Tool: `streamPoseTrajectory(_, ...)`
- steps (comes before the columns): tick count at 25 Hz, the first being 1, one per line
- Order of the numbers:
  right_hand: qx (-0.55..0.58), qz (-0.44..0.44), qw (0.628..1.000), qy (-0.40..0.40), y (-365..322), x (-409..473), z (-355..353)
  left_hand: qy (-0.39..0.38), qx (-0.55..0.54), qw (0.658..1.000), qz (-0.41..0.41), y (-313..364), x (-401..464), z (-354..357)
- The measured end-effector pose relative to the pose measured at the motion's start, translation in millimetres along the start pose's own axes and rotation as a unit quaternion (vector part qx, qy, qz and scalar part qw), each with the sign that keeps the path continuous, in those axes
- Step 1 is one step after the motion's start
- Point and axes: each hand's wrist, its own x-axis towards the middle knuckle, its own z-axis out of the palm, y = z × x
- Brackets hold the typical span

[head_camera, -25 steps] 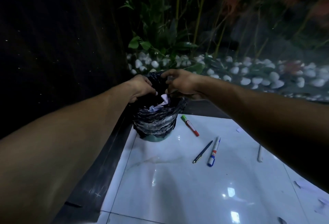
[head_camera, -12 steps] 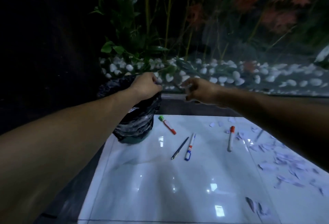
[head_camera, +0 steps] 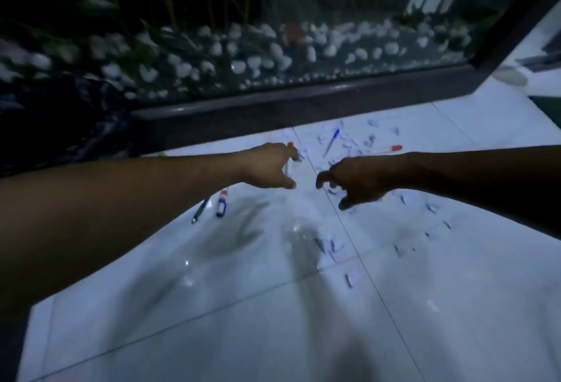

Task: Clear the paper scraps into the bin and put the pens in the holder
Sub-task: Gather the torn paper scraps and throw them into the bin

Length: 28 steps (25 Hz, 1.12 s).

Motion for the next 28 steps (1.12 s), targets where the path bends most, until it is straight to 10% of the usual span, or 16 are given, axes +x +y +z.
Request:
streamPoseTrajectory(7,0.134,-0.068,0.959,-0.241,-2,-15,129,-0.156,0.045,0.983,0.081,40,3,99)
streamPoseTrajectory(13,0.161,-0.097,0.960,-0.209,16,-3,179,-0.256,0.068,0.958,0.112,53,3,147)
streamPoseTrajectory(21,0.220,-0.017,0.973,0.067,123,28,160,-0.145,0.046,0.982,0.114,73,85,147)
streamPoseTrajectory(28,0.216,-0.019,0.961,-0.171,177,-23,198,-0.085,0.020,0.993,0.085,86,126,139)
